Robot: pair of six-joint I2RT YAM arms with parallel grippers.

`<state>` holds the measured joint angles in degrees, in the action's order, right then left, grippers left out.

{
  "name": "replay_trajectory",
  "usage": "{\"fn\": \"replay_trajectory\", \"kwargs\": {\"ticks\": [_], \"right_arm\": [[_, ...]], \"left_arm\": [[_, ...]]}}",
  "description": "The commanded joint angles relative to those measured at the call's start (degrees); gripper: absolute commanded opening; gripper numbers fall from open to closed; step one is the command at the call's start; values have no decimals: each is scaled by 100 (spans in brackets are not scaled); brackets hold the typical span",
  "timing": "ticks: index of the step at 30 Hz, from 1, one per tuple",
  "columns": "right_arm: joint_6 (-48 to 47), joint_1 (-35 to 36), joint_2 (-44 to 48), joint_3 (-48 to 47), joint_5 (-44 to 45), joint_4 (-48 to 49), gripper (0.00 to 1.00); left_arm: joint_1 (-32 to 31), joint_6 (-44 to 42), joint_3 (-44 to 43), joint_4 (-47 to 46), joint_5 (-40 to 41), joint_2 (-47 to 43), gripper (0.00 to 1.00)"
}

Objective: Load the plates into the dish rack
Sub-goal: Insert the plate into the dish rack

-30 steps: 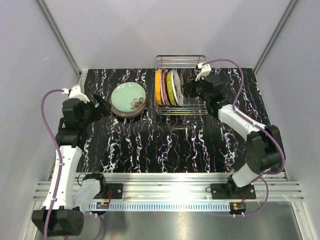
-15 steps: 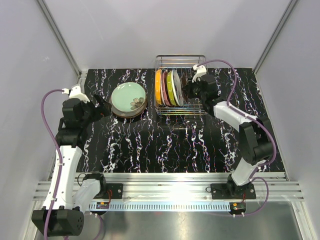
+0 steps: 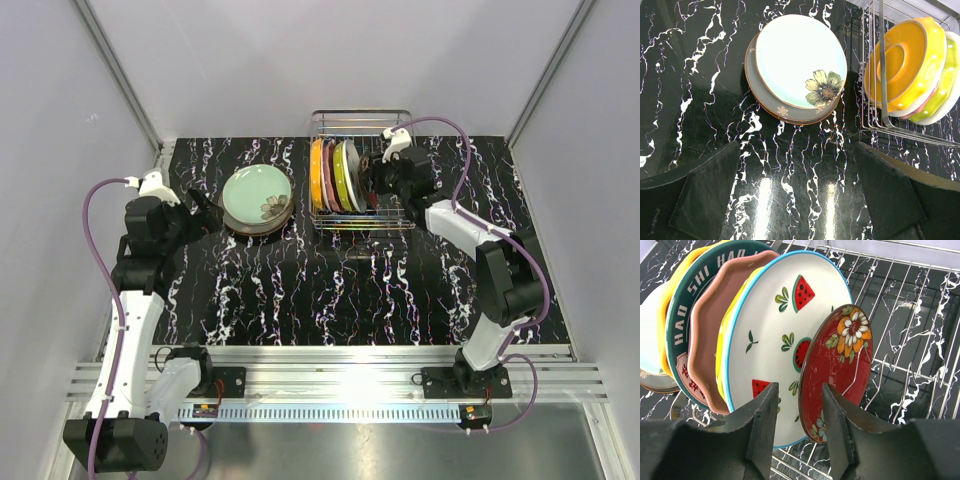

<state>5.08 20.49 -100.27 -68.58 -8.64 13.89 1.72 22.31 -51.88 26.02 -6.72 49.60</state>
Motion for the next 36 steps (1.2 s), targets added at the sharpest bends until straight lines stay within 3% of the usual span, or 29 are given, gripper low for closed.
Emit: {"fn": "replay_trajectory", "kwargs": {"ticks": [1,14,31,36], "right_arm": [[-156,-1,121,-270,12,158,47],[37,-1,1254,476,-32,193,51],[599,-1,3724,2796,345,255,54],[845,-1,4173,3131,1038,263,45]], "left_arm": [[-22,-51,-7,-264,-22,-3,99],[-5,-68,-42,-203,83,58,99],[224,318,-112,-211,144,690,99],[312,652,-384,-351,-487,1253,99]]}}
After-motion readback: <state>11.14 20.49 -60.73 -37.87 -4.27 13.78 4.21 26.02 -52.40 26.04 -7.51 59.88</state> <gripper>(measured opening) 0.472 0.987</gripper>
